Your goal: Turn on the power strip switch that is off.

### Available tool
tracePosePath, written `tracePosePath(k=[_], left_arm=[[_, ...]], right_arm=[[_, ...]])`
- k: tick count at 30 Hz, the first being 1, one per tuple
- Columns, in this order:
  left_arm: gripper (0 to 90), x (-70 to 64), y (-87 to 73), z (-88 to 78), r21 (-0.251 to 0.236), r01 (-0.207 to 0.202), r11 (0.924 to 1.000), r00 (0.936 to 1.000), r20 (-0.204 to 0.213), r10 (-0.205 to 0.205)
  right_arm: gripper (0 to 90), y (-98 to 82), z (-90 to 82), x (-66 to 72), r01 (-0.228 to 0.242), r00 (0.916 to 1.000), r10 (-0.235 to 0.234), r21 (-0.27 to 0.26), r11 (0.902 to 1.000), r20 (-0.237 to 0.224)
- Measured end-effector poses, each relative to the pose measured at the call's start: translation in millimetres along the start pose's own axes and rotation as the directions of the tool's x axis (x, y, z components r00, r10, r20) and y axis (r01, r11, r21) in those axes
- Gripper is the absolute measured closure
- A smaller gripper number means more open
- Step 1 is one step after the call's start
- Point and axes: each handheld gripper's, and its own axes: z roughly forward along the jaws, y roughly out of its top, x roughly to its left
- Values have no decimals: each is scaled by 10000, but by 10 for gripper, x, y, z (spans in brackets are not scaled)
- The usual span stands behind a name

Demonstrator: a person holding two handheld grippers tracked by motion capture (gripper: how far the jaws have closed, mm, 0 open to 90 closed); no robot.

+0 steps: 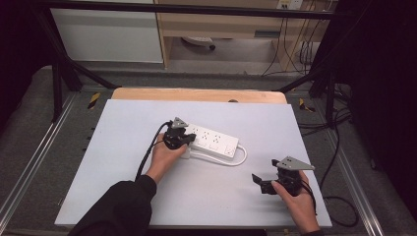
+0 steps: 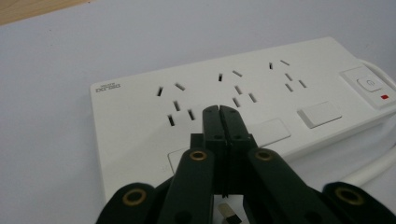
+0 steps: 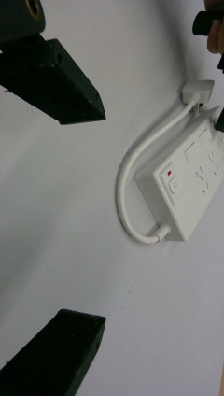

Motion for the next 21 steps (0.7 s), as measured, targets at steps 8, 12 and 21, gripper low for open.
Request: tracePosePath(k=[8,12,21], left_arm=[[900,-5,-1,-1,2,-38,10000,10000,-38,38],[900,-2,-3,2,-6,-29,10000,10000,-15,29],[900,-18,-16,19,43,43,10000,10000,-40,-43]], right_arm=[[37,0,-1,0,19,10000,-19,13,10000,-10],[37,0,0,2,-7,10000,7,7,10000,-15],[37,-1,3,-2,14,10000,-14,30,10000,-30]])
